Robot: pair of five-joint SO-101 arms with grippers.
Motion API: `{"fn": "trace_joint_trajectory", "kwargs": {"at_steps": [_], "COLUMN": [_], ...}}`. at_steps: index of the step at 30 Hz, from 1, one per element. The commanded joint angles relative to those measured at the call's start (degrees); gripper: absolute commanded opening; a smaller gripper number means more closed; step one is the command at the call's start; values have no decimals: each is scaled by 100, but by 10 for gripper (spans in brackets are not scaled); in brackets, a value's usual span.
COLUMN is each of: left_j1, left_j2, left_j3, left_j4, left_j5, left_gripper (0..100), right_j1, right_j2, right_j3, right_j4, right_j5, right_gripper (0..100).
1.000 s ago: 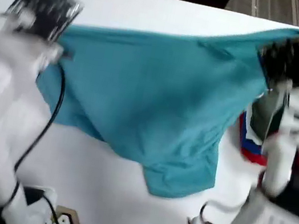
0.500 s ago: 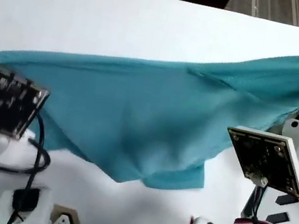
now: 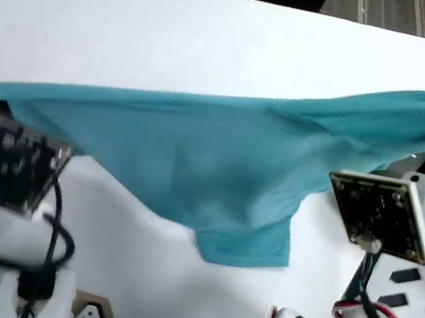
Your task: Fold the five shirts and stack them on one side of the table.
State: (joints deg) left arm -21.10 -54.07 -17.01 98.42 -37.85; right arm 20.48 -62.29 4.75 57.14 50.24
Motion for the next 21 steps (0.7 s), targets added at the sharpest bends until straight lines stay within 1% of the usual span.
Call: {"fn": "trace_joint_trajectory", "kwargs": {"at_steps": [1, 5, 8, 11, 15, 21], "left_j1": [-97, -97, -70, 167, 466, 747], "left_j2": [-167, -220, -97, 396, 1530, 3446], "left_j3": [-145, -145, 31, 699, 1376, 1279], "left_j4": [53, 185, 62, -607, -1749, -3367], "left_j5": [-26, -18, -18, -26, -26, -35], "left_gripper": [24, 24, 24, 24, 24, 24], "right_j1": [92, -374, -787, -1059, -1226, -1332], "right_j2": [-259, -514, -391, 259, 1560, 3644], "right_j3": [-237, -466, -501, -229, 167, 237], "right_j4": [312, 971, 1068, 804, -92, -1508], "right_j5": [-79, -79, -88, -88, -88, -88], "right_gripper": [21, 21, 21, 21, 21, 21]}}
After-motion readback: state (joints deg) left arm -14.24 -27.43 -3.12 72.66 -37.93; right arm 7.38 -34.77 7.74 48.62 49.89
